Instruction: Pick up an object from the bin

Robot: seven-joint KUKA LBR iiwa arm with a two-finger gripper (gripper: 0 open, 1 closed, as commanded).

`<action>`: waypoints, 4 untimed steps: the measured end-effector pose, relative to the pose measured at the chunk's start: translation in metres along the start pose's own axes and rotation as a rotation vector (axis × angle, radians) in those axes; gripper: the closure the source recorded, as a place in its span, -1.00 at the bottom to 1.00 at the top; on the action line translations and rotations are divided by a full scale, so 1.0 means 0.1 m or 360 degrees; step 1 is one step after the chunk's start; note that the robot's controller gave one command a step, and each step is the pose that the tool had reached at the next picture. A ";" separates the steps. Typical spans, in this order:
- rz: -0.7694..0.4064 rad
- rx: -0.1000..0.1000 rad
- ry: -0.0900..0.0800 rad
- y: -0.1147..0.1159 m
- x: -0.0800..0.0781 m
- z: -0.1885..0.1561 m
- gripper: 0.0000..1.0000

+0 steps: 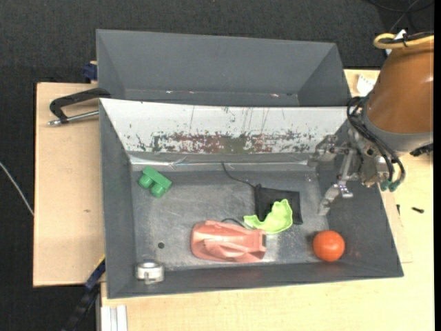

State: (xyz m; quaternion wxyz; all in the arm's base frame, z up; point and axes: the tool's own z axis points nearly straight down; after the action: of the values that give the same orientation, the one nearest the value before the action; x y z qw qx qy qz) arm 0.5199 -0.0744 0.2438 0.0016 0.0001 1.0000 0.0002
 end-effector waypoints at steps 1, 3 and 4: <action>-0.0194 0.0000 -0.0001 0.15 -0.01 0.52 -1.00; -0.0683 -0.0002 0.0004 0.45 0.06 1.09 -1.00; -0.0694 -0.0003 -0.0003 0.37 -0.14 1.73 -1.00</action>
Offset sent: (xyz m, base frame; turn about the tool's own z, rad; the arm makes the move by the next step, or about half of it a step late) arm -0.0106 0.0488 -0.0838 -0.1742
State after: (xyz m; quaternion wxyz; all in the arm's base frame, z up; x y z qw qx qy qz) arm 0.5349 -0.0378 0.0706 0.0024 -0.2161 0.9764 0.0007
